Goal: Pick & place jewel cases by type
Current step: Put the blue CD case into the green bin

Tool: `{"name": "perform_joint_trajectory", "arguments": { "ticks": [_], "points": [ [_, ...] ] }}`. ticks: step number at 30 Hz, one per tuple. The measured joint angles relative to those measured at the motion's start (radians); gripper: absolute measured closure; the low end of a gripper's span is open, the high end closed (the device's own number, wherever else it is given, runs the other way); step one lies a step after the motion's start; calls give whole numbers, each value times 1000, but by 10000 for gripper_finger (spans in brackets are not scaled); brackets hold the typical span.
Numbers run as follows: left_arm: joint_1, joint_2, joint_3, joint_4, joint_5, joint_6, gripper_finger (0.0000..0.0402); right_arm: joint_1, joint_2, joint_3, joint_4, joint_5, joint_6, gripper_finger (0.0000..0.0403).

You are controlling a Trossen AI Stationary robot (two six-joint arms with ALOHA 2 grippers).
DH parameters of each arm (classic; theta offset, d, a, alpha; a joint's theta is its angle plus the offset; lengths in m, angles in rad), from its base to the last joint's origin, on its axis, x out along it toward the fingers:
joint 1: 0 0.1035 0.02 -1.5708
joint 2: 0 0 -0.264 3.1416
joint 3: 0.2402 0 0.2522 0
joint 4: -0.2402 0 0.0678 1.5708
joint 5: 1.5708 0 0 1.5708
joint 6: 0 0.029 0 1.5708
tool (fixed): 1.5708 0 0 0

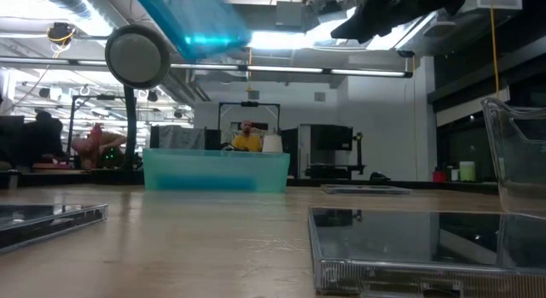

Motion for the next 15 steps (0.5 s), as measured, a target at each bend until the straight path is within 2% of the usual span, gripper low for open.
{"name": "perform_joint_trajectory", "arguments": {
  "ticks": [3, 9, 15],
  "points": [
    [54, -42, 0, 61, 269, 167, 377, 0, 0, 0, 0, -1, 5, 393],
    [209, -60, 0, 62, 681, 429, 377, 0, 0, 0, 3, -2, 73, 393],
    [398, -27, 1, -3, 983, 624, 377, 9, 0, 0, -1, -2, 110, 393]
  ]
}}
